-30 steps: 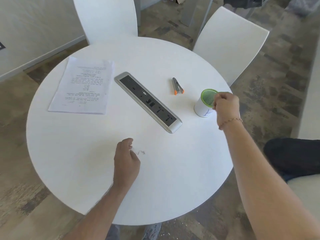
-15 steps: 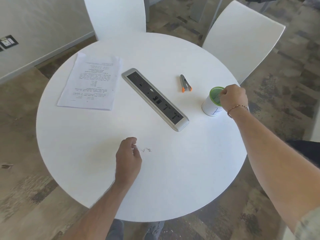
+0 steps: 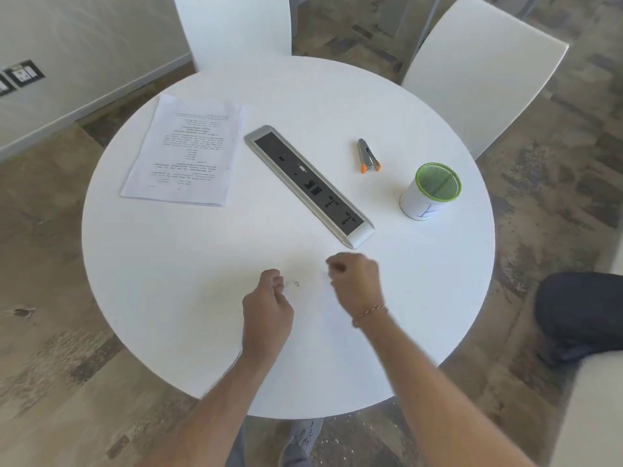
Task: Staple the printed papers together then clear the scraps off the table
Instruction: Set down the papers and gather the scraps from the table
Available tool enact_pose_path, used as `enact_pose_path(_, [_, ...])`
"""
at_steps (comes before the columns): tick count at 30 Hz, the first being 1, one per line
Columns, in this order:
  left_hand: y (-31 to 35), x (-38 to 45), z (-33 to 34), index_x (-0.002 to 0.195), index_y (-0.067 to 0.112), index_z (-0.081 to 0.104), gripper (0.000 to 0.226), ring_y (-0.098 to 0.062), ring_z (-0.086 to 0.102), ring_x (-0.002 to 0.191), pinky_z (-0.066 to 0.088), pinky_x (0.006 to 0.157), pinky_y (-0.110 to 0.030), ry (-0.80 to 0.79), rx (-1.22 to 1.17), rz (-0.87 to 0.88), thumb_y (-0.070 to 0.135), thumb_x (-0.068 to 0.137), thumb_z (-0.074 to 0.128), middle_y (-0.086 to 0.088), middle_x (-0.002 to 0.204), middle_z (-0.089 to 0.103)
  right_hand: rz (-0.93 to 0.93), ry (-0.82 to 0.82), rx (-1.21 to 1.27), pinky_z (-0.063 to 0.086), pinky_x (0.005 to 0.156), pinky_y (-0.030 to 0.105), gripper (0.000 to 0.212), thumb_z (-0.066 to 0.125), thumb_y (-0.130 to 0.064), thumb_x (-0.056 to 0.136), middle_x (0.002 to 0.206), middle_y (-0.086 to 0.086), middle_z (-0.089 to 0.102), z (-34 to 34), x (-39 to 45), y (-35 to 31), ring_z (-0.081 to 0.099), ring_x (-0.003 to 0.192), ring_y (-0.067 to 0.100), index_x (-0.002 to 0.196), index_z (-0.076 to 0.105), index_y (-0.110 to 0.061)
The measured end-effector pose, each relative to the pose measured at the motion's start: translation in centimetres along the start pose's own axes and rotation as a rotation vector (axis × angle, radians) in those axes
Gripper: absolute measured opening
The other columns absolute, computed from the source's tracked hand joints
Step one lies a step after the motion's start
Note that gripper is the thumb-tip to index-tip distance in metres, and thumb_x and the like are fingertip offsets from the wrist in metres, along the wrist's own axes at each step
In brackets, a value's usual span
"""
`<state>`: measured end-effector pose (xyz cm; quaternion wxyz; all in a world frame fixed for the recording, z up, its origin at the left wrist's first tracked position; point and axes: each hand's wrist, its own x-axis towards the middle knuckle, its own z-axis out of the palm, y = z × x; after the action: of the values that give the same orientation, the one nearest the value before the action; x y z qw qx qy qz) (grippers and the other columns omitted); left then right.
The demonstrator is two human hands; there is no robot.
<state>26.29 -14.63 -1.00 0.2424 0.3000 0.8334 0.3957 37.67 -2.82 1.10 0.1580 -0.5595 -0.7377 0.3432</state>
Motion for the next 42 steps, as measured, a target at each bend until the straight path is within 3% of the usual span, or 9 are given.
enact_pose_path(6, [0.7,0.0,0.5,0.126,0.007,0.054,0.041,-0.022,0.067,0.106,0.045,0.081,-0.02,-0.042,0.015,-0.004,-0.009,0.092,0.04,-0.011,0.112,0.071,0.151,-0.083,0.165,0.054,0.068,0.029,0.031,0.05,0.003,0.085,0.09,0.001,0.073,4.4,-2.5,-1.6,0.066,0.085,0.019,0.099,0.073,-0.013])
enact_pose_path(13, [1.0,0.3,0.2,0.131,0.012,0.049,0.045,-0.016,0.066,0.099,0.046,0.081,-0.021,-0.09,-0.03,0.033,-0.008,0.092,0.04,-0.001,0.106,0.069,0.175,-0.138,0.246,0.051,0.068,0.018,0.03,0.05,0.002,0.087,0.097,0.001,0.071,4.9,-2.1,-2.3,0.065,0.088,0.015,0.105,0.069,-0.013])
enact_pose_path(15, [0.8,0.4,-0.2,0.129,0.012,0.049,0.046,-0.016,0.064,0.096,0.047,0.081,-0.023,-0.045,-0.025,0.067,-0.01,0.09,0.038,0.0,0.106,0.067,0.149,-0.13,0.244,0.052,0.076,0.021,0.03,0.05,0.003,0.088,0.1,0.002,0.07,4.7,-2.2,-2.2,0.065,0.091,0.015,0.106,0.069,-0.012])
enact_pose_path(18, [0.1,0.7,-0.9,0.125,0.01,0.052,0.049,-0.018,0.06,0.093,0.047,0.083,-0.026,0.061,0.003,0.095,-0.013,0.084,0.037,-0.003,0.106,0.062,0.012,-0.077,0.119,0.052,0.082,0.028,0.033,0.052,0.007,0.086,0.104,0.004,0.067,4.8,-2.1,-1.6,0.063,0.094,0.019,0.107,0.071,-0.01])
enact_pose_path(21, [-0.3,1.0,-1.3,0.122,0.009,0.054,0.049,-0.02,0.058,0.095,0.048,0.085,-0.03,0.105,0.024,0.11,-0.015,0.082,0.037,-0.005,0.107,0.059,-0.132,-0.145,-0.008,0.052,0.078,0.035,0.029,0.059,0.005,0.084,0.103,0.004,0.06,5.1,-1.6,-0.8,0.058,0.095,0.023,0.103,0.073,-0.012])
enact_pose_path(29, [-0.7,1.1,-1.4,0.121,0.007,0.055,0.05,-0.022,0.057,0.101,0.044,0.088,-0.026,0.127,0.03,0.115,-0.017,0.08,0.038,-0.007,0.11,0.059,-0.408,-0.201,-0.206,0.051,0.067,0.038,0.021,0.06,0.009,0.076,0.08,0.002,0.063,5.6,-0.3,-0.3,0.054,0.08,0.024,0.077,0.069,-0.01])
enact_pose_path(36, [-1.0,1.2,-1.6,0.121,0.007,0.056,0.049,-0.022,0.057,0.105,0.041,0.089,-0.026,0.138,0.056,0.125,-0.016,0.082,0.038,-0.003,0.111,0.058,-0.629,-0.12,-0.38,0.043,0.047,0.031,0.022,0.042,0.009,0.075,0.07,0.008,0.052,6.2,-0.1,0.1,0.048,0.065,0.027,0.075,0.061,-0.004])
enact_pose_path(39, [-1.0,1.3,-1.7,0.121,0.007,0.056,0.05,-0.024,0.057,0.105,0.044,0.088,-0.028,0.148,0.056,0.143,-0.017,0.081,0.038,-0.002,0.11,0.057,-0.71,-0.093,-0.583,0.038,0.048,0.032,0.023,0.054,0.015,0.063,0.068,0.009,0.049,6.5,-0.6,-0.3,0.046,0.061,0.025,0.072,0.054,-0.006])
enact_pose_path(42, [-0.9,1.4,-1.7,0.12,0.007,0.056,0.048,-0.026,0.057,0.106,0.045,0.088,-0.031,0.153,0.068,0.159,-0.017,0.082,0.039,-0.003,0.111,0.056,-0.739,-0.077,-0.756,0.03,0.051,0.029,0.03,0.042,0.017,0.063,0.066,0.007,0.047,6.7,-1.1,-0.6,0.044,0.061,0.023,0.071,0.05,-0.011])
